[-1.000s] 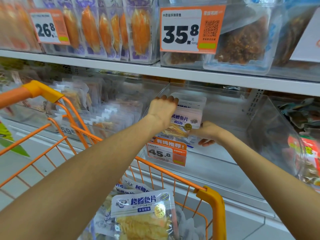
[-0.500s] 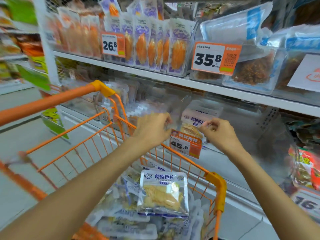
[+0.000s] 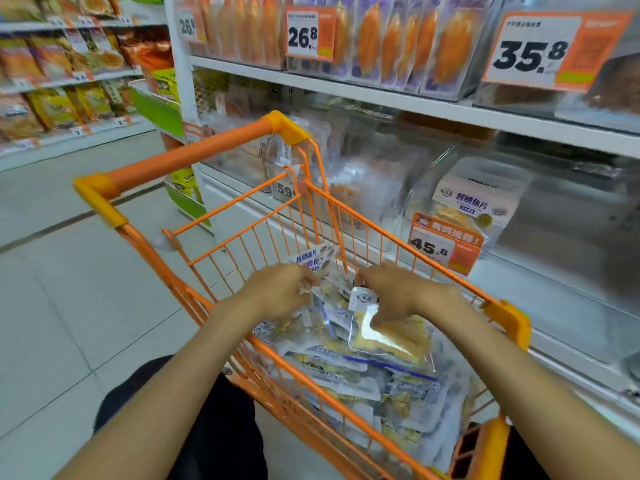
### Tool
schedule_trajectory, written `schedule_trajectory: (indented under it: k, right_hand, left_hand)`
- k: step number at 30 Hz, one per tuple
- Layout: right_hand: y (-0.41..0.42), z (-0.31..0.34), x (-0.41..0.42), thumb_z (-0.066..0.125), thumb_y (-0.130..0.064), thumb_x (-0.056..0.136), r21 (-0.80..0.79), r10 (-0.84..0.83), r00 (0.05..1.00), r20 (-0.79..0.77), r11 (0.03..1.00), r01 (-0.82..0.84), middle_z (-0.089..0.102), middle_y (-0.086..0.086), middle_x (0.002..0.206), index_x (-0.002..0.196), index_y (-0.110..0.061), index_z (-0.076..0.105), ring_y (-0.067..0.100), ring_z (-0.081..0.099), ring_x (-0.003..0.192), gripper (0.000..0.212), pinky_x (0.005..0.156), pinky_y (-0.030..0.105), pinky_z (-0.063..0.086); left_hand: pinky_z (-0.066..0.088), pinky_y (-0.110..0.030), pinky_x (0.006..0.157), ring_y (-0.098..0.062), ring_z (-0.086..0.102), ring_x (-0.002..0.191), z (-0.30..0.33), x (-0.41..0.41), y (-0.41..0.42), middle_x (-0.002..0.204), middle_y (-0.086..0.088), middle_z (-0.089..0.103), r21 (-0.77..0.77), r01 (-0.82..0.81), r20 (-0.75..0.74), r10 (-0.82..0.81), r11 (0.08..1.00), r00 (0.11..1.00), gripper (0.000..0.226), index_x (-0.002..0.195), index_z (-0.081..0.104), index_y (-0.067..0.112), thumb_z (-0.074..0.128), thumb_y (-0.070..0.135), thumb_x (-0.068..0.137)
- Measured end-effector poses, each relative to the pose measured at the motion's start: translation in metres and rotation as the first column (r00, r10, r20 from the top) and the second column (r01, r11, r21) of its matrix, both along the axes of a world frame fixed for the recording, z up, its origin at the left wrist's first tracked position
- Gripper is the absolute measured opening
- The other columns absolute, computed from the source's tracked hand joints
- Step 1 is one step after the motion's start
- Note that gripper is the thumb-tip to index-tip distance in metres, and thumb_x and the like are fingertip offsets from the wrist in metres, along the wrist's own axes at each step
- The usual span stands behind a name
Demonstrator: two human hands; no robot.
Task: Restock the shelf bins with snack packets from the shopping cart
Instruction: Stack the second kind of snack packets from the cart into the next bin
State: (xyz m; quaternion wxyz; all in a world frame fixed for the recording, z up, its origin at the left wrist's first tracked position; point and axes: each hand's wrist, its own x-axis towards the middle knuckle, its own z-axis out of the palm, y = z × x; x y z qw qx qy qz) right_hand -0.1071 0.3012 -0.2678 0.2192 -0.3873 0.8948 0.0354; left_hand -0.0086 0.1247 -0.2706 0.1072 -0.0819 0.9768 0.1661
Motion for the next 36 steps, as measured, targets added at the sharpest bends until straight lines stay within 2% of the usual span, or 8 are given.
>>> schedule_trajectory:
  k: [6, 11, 17, 20, 24, 29, 33, 36]
  right_hand:
    - [-0.002, 0.010, 0.011, 0.074, -0.024, 0.081, 0.156, -0.039, 0.988, -0.147, 0.986, 0.062, 0.055, 0.004, 0.089, 0.097, -0.009, 0.052, 0.023, 0.057, 0.083, 0.031, 0.066, 0.032, 0.043]
    - [0.001, 0.017, -0.003, 0.071, -0.020, 0.085, -0.173, 0.009, 0.979, 0.205, 0.985, 0.028, 0.063, 0.003, 0.092, 0.100, -0.009, 0.065, 0.016, 0.058, 0.082, 0.020, 0.070, 0.026, 0.045]
    - [-0.004, 0.020, -0.010, 0.069, -0.016, 0.086, -0.642, 0.039, 0.862, 0.505, 0.685, 0.345, 0.058, -0.005, 0.051, 0.088, -0.015, 0.064, 0.008, 0.045, 0.045, 0.006, 0.051, 0.024, 0.039]
    - [-0.007, 0.025, -0.010, 0.072, -0.021, 0.083, -0.712, 0.001, 0.825, 0.565, 0.505, 0.487, 0.068, -0.007, 0.059, 0.095, -0.012, 0.067, 0.006, 0.063, 0.064, 0.016, 0.084, 0.032, 0.053]
    - [-0.001, 0.023, -0.009, 0.078, -0.028, 0.077, -0.660, -0.040, 0.880, 0.473, 0.645, 0.385, 0.071, 0.004, 0.101, 0.106, -0.016, 0.066, 0.018, 0.067, 0.091, 0.034, 0.092, 0.042, 0.050]
    - [0.003, 0.021, -0.014, 0.075, -0.023, 0.081, -0.741, -0.353, 0.921, 0.167, 0.571, 0.353, 0.064, -0.007, 0.090, 0.107, -0.022, 0.055, 0.013, 0.059, 0.081, 0.032, 0.075, 0.034, 0.049]
    - [0.016, 0.010, -0.001, 0.076, -0.039, 0.078, -0.356, -0.198, 0.971, -0.134, 0.924, 0.140, 0.060, -0.005, 0.099, 0.099, -0.025, 0.060, 0.018, 0.058, 0.094, 0.030, 0.068, 0.029, 0.043]
    - [0.016, -0.010, 0.010, 0.072, -0.039, 0.081, -0.122, -0.033, 0.949, -0.314, 0.992, -0.006, 0.049, 0.001, 0.117, 0.111, -0.023, 0.061, 0.023, 0.047, 0.111, 0.035, 0.069, 0.031, 0.036]
  left_hand:
    - [0.045, -0.037, 0.098, -0.019, 0.054, 0.118, -0.007, -0.005, 0.009, 0.137, 0.005, 0.053, 0.008, 0.088, 0.101, -0.089, 0.996, 0.991, 0.044, 0.139, 0.046, 0.022, 0.050, 0.033, 0.097]
    - [0.039, -0.038, 0.106, -0.022, 0.046, 0.129, 0.002, -0.005, 0.017, 0.148, -0.003, 0.040, 0.293, 0.008, 0.172, -0.061, 0.956, 0.983, 0.072, 0.151, 0.022, 0.016, 0.057, 0.039, 0.093]
    - [0.048, -0.029, 0.089, -0.014, 0.062, 0.098, 0.015, -0.001, 0.014, 0.101, 0.004, 0.067, 0.634, -0.217, 0.143, 0.163, 0.743, 0.976, 0.037, 0.107, 0.064, 0.017, 0.076, 0.035, 0.076]
    - [0.040, -0.026, 0.089, -0.019, 0.053, 0.119, 0.022, 0.000, 0.008, 0.132, -0.005, 0.054, 0.681, -0.302, 0.064, 0.356, 0.667, 0.932, 0.059, 0.131, 0.054, 0.013, 0.069, 0.042, 0.082]
    - [0.034, -0.025, 0.088, -0.022, 0.041, 0.133, 0.026, 0.002, 0.003, 0.148, -0.009, 0.039, 0.734, -0.310, -0.028, 0.482, 0.605, 0.876, 0.069, 0.147, 0.032, 0.011, 0.063, 0.034, 0.090]
    - [0.042, -0.042, 0.094, -0.032, 0.046, 0.126, 0.025, 0.009, -0.006, 0.142, -0.019, 0.044, 0.633, -0.363, -0.195, 0.594, 0.684, 0.781, 0.055, 0.139, 0.041, 0.003, 0.055, 0.032, 0.095]
    - [0.040, -0.034, 0.089, -0.018, 0.049, 0.110, 0.023, 0.008, -0.009, 0.118, -0.002, 0.054, 0.609, -0.340, -0.245, 0.577, 0.717, 0.779, 0.027, 0.125, 0.053, 0.017, 0.051, 0.023, 0.098]
    - [0.036, -0.030, 0.084, -0.014, 0.048, 0.103, 0.025, 0.008, -0.008, 0.109, 0.004, 0.052, 0.692, -0.301, -0.229, 0.595, 0.656, 0.770, 0.019, 0.117, 0.053, 0.021, 0.049, 0.017, 0.099]
